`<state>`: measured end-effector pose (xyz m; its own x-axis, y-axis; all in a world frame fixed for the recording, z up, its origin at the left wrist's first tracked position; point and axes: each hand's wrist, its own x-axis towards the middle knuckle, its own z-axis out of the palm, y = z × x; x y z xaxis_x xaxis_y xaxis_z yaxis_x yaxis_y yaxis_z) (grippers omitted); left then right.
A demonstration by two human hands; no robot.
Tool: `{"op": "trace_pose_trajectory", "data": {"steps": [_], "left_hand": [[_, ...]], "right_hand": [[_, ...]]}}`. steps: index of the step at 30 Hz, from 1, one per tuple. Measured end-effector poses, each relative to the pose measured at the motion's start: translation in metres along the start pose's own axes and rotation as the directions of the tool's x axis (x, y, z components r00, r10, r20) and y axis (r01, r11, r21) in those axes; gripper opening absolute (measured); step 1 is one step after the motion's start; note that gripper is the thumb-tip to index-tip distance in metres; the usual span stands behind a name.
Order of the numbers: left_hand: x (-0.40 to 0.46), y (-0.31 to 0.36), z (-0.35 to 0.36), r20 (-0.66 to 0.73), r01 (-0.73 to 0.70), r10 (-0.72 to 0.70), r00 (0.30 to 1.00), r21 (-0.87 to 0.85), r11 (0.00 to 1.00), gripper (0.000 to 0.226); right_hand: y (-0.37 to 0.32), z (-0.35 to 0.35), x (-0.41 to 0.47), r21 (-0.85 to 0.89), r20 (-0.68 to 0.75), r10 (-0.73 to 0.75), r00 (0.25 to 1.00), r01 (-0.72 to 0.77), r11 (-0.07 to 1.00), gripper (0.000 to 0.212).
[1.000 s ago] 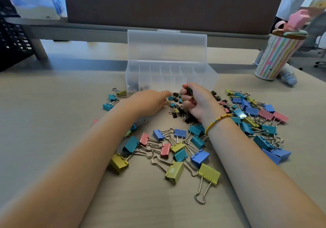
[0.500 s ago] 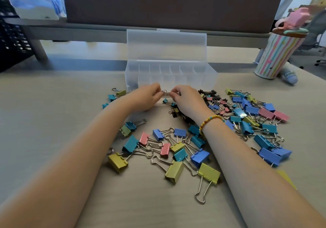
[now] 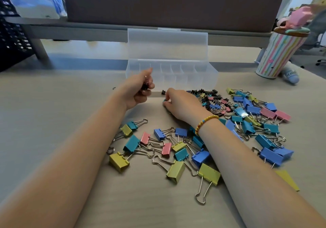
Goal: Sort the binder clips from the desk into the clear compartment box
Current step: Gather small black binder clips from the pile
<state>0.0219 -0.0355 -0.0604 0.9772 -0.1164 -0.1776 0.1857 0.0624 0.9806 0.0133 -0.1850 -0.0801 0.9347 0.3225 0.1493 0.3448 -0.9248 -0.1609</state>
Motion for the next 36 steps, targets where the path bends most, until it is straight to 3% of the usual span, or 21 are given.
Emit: {"op": "trace_pose_trajectory", "data": {"steps": [2, 4, 5, 6, 8, 9, 10, 12, 14, 16, 17, 20, 22, 24, 26, 30, 33, 36], "left_hand": [[0.0, 0.0, 0.004, -0.016, -0.019, 0.021, 1.0, 0.128, 0.992, 0.039], [0.001, 0.0, 0.005, -0.018, -0.032, 0.035, 0.999, 0.175, 0.984, 0.037], [0.0, 0.001, 0.005, -0.017, -0.028, 0.031, 0.999, 0.164, 0.986, 0.036], [0.0, 0.001, 0.004, -0.011, -0.022, 0.024, 1.0, 0.136, 0.99, 0.034], [0.0, 0.002, 0.003, 0.003, -0.021, 0.021, 1.0, 0.045, 0.999, 0.034], [0.0, 0.003, 0.003, 0.012, -0.022, 0.022, 1.0, -0.007, 1.0, 0.036], [0.0, 0.003, 0.003, 0.019, -0.018, 0.019, 1.0, -0.054, 0.998, 0.039], [0.001, 0.004, 0.005, 0.021, -0.001, 0.003, 1.0, -0.085, 0.996, 0.042], [0.001, 0.003, 0.009, 0.01, 0.014, -0.014, 1.0, 0.017, 1.0, 0.041], [0.002, 0.0, 0.013, -0.016, 0.008, -0.004, 1.0, 0.265, 0.964, 0.038], [0.002, -0.001, 0.014, -0.021, -0.002, 0.012, 1.0, 0.416, 0.909, 0.037], [-0.001, 0.003, 0.013, 0.043, -0.042, 0.015, 0.999, 0.743, 0.668, 0.036], [-0.003, 0.009, 0.01, 0.078, -0.066, -0.002, 0.997, 0.858, 0.509, 0.038], [-0.004, 0.011, 0.008, 0.085, -0.099, 0.055, 0.995, 0.932, 0.349, 0.039], [-0.004, 0.009, 0.008, 0.115, -0.141, 0.118, 0.986, 0.957, 0.252, 0.032], [-0.012, 0.007, 0.006, 0.168, -0.167, 0.006, 0.986, 0.974, 0.151, 0.035], [-0.015, 0.01, -0.001, 0.15, -0.146, -0.071, 0.986, 0.988, 0.057, 0.037], [-0.014, 0.007, 0.0, 0.15, -0.148, -0.08, 0.985, 0.989, 0.029, 0.032]], "right_hand": [[0.001, -0.001, 0.001, 0.074, -0.009, 0.014, 1.0, -0.013, 0.997, 0.025], [0.003, -0.005, 0.002, 0.335, -0.005, 0.073, 0.997, -0.067, 0.94, 0.02], [0.004, -0.008, 0.002, 0.502, 0.017, 0.121, 0.993, -0.113, 0.858, 0.018], [0.007, -0.011, 0.002, 0.679, 0.052, 0.17, 0.984, -0.16, 0.717, 0.02], [0.013, -0.018, 0.001, 0.945, 0.18, 0.21, 0.961, -0.228, 0.235, 0.022], [0.016, -0.02, 0.001, 0.97, 0.241, 0.191, 0.951, -0.244, -0.01, 0.023], [0.019, -0.021, -0.001, 0.951, 0.283, 0.169, 0.944, -0.252, -0.179, 0.022], [0.021, -0.021, -0.002, 0.91, 0.335, 0.165, 0.928, -0.273, -0.312, 0.022], [0.021, -0.018, 0.0, 0.914, 0.357, 0.216, 0.909, -0.292, -0.282, 0.024], [0.02, -0.016, 0.001, 0.937, 0.343, 0.283, 0.895, -0.308, -0.163, 0.025], [0.019, -0.016, 0.0, 0.946, 0.321, 0.31, 0.895, -0.321, -0.054, 0.023], [0.018, -0.021, -0.006, 0.796, 0.196, 0.336, 0.921, -0.35, 0.494, 0.019], [0.018, -0.024, -0.01, 0.65, 0.123, 0.286, 0.95, -0.295, 0.7, 0.016], [0.018, -0.024, -0.011, 0.576, 0.092, 0.209, 0.974, -0.223, 0.786, 0.013], [0.015, -0.022, -0.011, 0.503, 0.09, 0.155, 0.984, -0.179, 0.846, 0.011], [0.01, -0.023, -0.014, 0.435, 0.141, 0.059, 0.988, -0.115, 0.893, 0.011], [0.004, -0.038, -0.022, 0.397, 0.278, -0.027, 0.96, -0.089, 0.913, 0.019], [-0.006, -0.049, -0.033, 0.3, 0.389, -0.145, 0.91, 0.024, 0.954, 0.021]]}}
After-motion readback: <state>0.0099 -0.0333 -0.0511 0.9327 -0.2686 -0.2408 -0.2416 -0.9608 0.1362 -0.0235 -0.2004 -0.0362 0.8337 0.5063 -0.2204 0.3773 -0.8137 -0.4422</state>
